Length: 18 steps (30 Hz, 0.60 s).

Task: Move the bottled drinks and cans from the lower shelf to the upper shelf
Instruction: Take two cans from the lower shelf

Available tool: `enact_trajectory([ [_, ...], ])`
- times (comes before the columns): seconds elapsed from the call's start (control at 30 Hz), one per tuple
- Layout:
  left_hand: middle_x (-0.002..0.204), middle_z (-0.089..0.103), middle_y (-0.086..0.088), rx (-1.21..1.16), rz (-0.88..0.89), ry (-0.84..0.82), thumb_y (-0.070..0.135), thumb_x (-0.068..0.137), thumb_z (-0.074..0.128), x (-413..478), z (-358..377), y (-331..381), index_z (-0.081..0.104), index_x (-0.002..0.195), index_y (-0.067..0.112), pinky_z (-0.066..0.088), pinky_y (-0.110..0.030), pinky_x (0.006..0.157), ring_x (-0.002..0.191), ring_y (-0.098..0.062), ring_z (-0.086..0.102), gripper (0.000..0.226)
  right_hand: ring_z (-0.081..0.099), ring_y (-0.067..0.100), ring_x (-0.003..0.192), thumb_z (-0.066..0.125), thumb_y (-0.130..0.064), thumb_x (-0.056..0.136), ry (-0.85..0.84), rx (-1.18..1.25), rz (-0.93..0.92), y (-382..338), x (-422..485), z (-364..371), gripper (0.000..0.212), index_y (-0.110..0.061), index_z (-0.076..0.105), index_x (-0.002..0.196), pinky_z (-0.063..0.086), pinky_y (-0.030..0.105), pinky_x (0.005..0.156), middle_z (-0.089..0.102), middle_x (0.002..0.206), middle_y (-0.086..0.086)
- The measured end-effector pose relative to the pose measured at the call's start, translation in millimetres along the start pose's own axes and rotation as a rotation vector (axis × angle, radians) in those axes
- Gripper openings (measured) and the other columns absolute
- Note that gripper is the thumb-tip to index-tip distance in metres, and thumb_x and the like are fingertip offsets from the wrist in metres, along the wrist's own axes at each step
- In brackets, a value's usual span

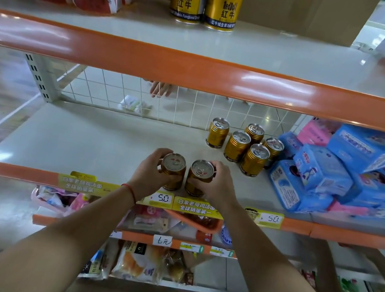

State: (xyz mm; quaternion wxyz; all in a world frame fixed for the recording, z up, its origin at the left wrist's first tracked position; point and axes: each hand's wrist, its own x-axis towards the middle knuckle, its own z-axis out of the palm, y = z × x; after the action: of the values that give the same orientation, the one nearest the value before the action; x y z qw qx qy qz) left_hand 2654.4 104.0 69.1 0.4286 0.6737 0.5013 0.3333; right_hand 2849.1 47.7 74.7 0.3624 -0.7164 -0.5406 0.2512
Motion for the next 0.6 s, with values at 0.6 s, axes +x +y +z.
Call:
enact_trajectory([
  [0.6,0.137,0.054,0.003,-0.04,-0.008,-0.255,0.002,0.074,0.083,7,-28,-7,0.045,0.142,0.02,0.042,-0.034,0.107,0.13,-0.011,0.046,0.08,0.049,0.02,0.129,0.087,-0.009,0.066,-0.272,0.049,0.022,15,5,-24,0.09,-0.021,0.042,0.142,0.044,0.043,0.107,0.054,0.139,0.001],
])
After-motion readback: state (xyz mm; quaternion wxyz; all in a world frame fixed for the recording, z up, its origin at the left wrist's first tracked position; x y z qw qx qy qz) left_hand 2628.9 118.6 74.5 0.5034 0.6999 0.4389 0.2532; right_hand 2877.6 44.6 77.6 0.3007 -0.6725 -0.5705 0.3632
